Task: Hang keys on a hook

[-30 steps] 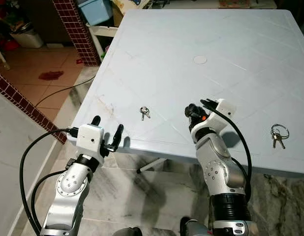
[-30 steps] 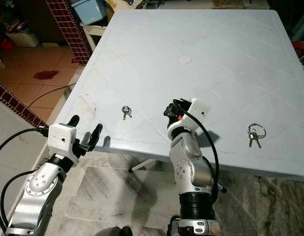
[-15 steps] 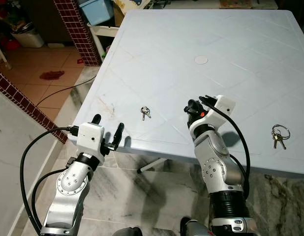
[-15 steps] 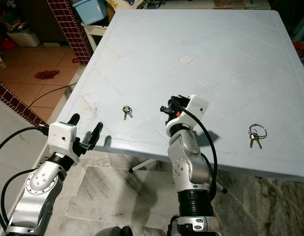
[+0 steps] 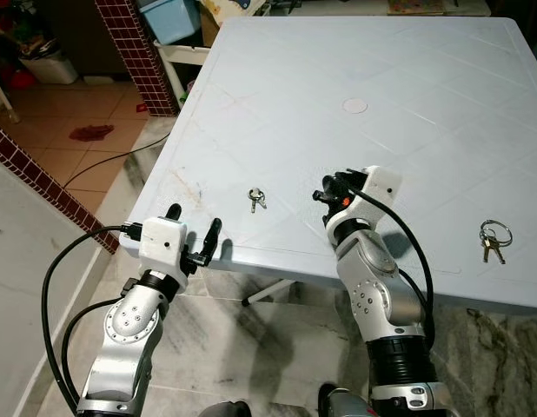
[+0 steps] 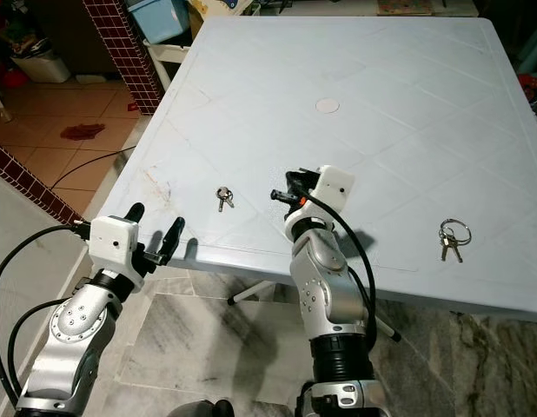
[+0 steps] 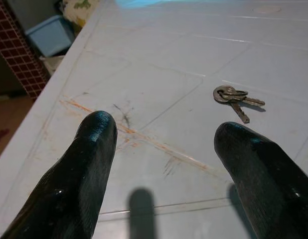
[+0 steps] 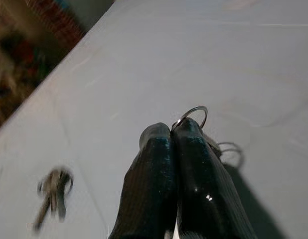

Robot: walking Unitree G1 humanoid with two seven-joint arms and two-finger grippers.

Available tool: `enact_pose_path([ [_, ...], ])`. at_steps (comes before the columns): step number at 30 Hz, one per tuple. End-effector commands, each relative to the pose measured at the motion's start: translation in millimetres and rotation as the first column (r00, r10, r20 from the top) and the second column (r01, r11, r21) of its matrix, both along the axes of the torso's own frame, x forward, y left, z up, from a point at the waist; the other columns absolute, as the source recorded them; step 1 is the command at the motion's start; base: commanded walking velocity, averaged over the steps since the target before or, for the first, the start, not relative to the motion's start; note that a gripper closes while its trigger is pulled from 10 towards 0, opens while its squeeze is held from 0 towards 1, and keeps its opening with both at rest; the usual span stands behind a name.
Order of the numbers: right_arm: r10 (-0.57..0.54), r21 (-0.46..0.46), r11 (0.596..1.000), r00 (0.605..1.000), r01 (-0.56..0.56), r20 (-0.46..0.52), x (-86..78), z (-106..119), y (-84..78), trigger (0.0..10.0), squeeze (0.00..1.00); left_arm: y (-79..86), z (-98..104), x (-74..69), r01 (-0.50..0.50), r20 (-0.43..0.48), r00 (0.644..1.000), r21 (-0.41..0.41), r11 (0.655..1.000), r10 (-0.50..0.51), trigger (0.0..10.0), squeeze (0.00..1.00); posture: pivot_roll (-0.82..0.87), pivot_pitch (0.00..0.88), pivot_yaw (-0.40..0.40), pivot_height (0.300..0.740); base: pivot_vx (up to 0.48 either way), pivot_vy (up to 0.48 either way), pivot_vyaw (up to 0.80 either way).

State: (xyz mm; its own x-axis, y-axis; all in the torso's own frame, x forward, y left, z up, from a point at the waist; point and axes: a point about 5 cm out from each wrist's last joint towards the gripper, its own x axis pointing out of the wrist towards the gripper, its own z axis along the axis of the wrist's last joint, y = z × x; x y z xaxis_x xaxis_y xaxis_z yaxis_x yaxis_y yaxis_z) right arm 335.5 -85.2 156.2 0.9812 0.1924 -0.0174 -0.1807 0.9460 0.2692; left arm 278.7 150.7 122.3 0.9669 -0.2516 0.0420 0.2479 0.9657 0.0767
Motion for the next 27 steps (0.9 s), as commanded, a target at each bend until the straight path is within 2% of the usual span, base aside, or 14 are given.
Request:
enact_pose_path([
  [1,0.082,-0.143,0.987,0.996,-0.075,0.042,-4.0,3,11.1,1.1,0.00,6.7,-6,0.8,-0.039,-0.041,0.998,-0.026,0.999,0.038,10.0,0.00,0.01,0.168,0.105,0.740,0.000,0.000,0.00],
  [2,0.082,-0.170,0.983,0.995,-0.071,0.058,-4.2,4,10.3,1.1,0.00,6.5,-6,1.2,-0.039,-0.041,0.998,-0.026,0.999,0.038,10.0,0.00,0.00,0.168,0.104,0.740,0.000,0.000,0.00],
  [5,0.090,-0.245,0.967,0.992,-0.065,0.092,-5.9,6,7.1,2.5,0.00,4.8,-5,2.0,-0.036,-0.038,0.999,-0.029,0.999,0.035,10.0,0.00,0.00,0.167,0.099,0.740,0.000,0.000,0.00],
  [6,0.090,-0.245,0.967,0.992,-0.065,0.092,-5.9,6,7.1,2.5,0.00,4.8,-5,2.0,-0.036,-0.038,0.999,-0.029,0.999,0.035,10.0,0.00,0.00,0.167,0.099,0.740,0.000,0.000,0.00],
  [7,0.093,-0.291,0.955,0.990,-0.059,0.105,-7.4,6,4.8,10.0,0.00,3.3,-5,2.8,-0.041,-0.036,0.999,-0.040,0.998,0.040,10.0,0.00,0.00,0.165,0.093,0.740,0.000,0.000,0.00],
  [12,0.100,-0.426,0.904,0.979,-0.014,0.179,-15.1,10,-4.1,10.0,0.00,0.2,-3,5.3,-0.065,-0.029,0.998,-0.060,0.996,0.063,10.0,0.00,-0.01,0.162,0.083,0.740,0.000,0.000,0.00],
  [16,0.164,-0.503,0.864,0.966,-0.042,0.201,-23.4,12,-7.4,10.0,0.00,-2.3,-3,6.6,-0.071,-0.028,0.997,-0.071,0.995,0.069,10.0,0.00,-0.02,0.158,0.078,0.740,0.000,0.000,0.00],
  [18,0.205,-0.532,0.843,0.960,-0.074,0.192,-26.0,11,-6.9,10.0,0.00,-3.5,-3,7.6,-0.072,-0.033,0.997,-0.079,0.994,0.069,10.0,0.00,-0.03,0.156,0.077,0.740,0.000,0.000,0.00],
  [20,0.269,-0.580,0.804,0.950,-0.132,0.157,-30.0,7,-5.4,10.0,0.00,-4.7,-4,8.1,-0.070,-0.037,0.997,-0.090,0.993,0.067,10.0,0.00,-0.03,0.156,0.077,0.740,0.000,0.000,0.00],
  [21,0.313,-0.624,0.765,0.940,-0.162,0.139,-32.6,5,-5.3,10.0,0.00,-5.8,-5,9.1,-0.068,-0.043,0.997,-0.097,0.993,0.064,10.0,0.00,-0.04,0.153,0.080,0.740,0.000,0.000,0.00],
  [22,0.313,-0.624,0.765,0.940,-0.162,0.139,-32.6,5,-5.3,10.0,0.00,-5.8,-5,9.1,-0.068,-0.043,0.997,-0.097,0.993,0.064,10.0,0.00,-0.04,0.153,0.080,0.740,0.000,0.000,0.00],
  [25,0.373,-0.678,0.701,0.924,-0.222,0.083,-38.1,-1,-7.3,10.0,0.00,-7.8,-6,10.4,-0.064,-0.051,0.997,-0.103,0.993,0.059,10.0,0.00,-0.05,0.150,0.084,0.740,0.000,0.000,0.00],
  [27,0.378,-0.702,0.674,0.924,-0.230,0.061,-40.0,-4,-11.3,10.0,0.00,-9.3,-6,11.4,-0.060,-0.052,0.997,-0.105,0.993,0.055,10.0,0.00,-0.05,0.149,0.087,0.740,0.000,0.000,0.00],
])
